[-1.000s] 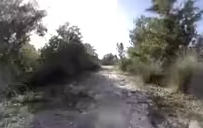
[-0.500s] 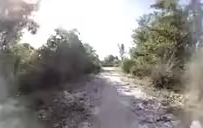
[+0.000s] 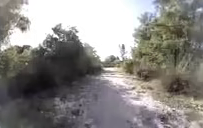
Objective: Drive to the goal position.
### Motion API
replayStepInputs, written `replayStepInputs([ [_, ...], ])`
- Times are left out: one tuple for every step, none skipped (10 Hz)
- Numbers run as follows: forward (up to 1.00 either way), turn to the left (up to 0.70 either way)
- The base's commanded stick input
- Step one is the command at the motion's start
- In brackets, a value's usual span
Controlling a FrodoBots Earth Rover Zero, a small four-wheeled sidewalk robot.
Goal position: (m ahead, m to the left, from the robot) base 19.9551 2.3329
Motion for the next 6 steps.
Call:
replayStepInputs([
  [0.85,0.0],
  [0.85,-0.03],
  [0.85,-0.21],
  [0.85,-0.25],
  [0.85,0.0],
  [0.85,0.0],
])
